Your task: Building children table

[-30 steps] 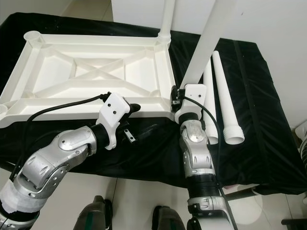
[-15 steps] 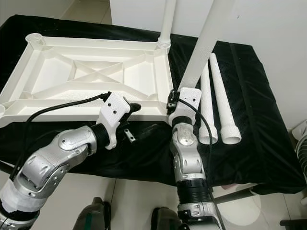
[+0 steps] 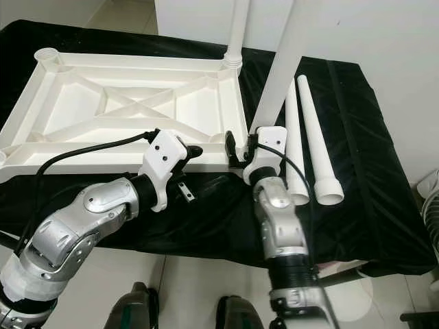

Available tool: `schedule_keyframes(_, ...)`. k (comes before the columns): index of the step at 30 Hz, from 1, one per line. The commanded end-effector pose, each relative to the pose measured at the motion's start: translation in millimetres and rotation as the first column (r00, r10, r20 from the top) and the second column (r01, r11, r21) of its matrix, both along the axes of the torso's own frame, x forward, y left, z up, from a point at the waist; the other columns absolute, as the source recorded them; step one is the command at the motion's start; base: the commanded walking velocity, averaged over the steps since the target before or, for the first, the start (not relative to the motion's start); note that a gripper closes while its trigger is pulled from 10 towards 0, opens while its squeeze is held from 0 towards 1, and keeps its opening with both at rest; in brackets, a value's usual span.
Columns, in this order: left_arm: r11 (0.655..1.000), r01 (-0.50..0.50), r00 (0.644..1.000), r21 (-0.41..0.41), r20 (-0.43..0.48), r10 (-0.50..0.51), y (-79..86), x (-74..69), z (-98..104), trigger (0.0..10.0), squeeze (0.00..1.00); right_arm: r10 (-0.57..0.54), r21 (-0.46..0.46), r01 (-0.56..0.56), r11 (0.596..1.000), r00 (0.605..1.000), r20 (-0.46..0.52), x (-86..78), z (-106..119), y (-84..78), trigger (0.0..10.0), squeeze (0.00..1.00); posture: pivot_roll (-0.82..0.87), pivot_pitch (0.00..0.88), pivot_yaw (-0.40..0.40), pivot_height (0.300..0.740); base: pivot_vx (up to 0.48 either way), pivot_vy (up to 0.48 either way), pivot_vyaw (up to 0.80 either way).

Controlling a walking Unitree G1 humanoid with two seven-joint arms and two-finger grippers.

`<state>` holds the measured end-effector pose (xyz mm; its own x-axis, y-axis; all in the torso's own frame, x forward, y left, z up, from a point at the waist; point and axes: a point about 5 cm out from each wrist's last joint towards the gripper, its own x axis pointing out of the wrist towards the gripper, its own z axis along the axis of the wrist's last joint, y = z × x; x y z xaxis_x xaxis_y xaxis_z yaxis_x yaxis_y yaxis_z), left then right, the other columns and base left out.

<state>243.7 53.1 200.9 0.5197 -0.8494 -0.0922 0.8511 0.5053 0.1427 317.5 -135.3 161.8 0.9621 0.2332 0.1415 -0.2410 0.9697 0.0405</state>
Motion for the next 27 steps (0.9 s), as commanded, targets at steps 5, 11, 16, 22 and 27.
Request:
schedule_keyframes(5, 0.998, 0.061, 0.998, 0.003, -0.007, -0.061, -0.2, -0.7, 0.4, 10.0, 0.00, 0.221, -0.065, -0.223, 0.973, 0.975, -0.034, 3.2, -0.5, -9.4, 10.0, 0.00, 0.10, 0.096, -0.017, 0.740, 0.000, 0.000, 0.00)
schedule_keyframes(11, 0.998, 0.066, 0.998, 0.001, -0.008, -0.066, -0.8, -0.7, 1.5, 10.0, 0.00, 0.324, -0.117, -0.329, 0.937, 0.944, -0.059, 8.1, -3.7, -17.4, 10.0, 0.00, 0.10, 0.097, -0.009, 0.740, 0.000, 0.000, 0.00)
schedule_keyframes(16, 0.997, 0.075, 0.997, 0.001, -0.007, -0.075, -2.1, -0.7, 2.1, 10.0, 0.00, 0.387, -0.146, -0.397, 0.906, 0.917, -0.092, 13.4, -7.5, -20.6, 10.0, 0.00, 0.10, 0.101, -0.006, 0.740, 0.000, 0.000, 0.00)
schedule_keyframes(22, 0.997, 0.082, 0.997, 0.000, -0.008, -0.082, -3.7, -1.4, 2.8, 10.0, 0.00, 0.424, -0.170, -0.436, 0.884, 0.900, -0.103, 20.0, -7.2, -25.8, 8.5, 0.00, 0.10, 0.103, -0.004, 0.740, 0.000, 0.000, 0.00)
schedule_keyframes(27, 0.996, 0.084, 0.996, -0.001, -0.011, -0.084, -4.2, -2.1, 2.7, 10.0, 0.00, 0.444, -0.192, -0.456, 0.869, 0.890, -0.107, 23.7, -6.8, -28.6, 0.3, 0.00, 0.10, 0.106, -0.005, 0.740, 0.000, 0.000, 0.00)
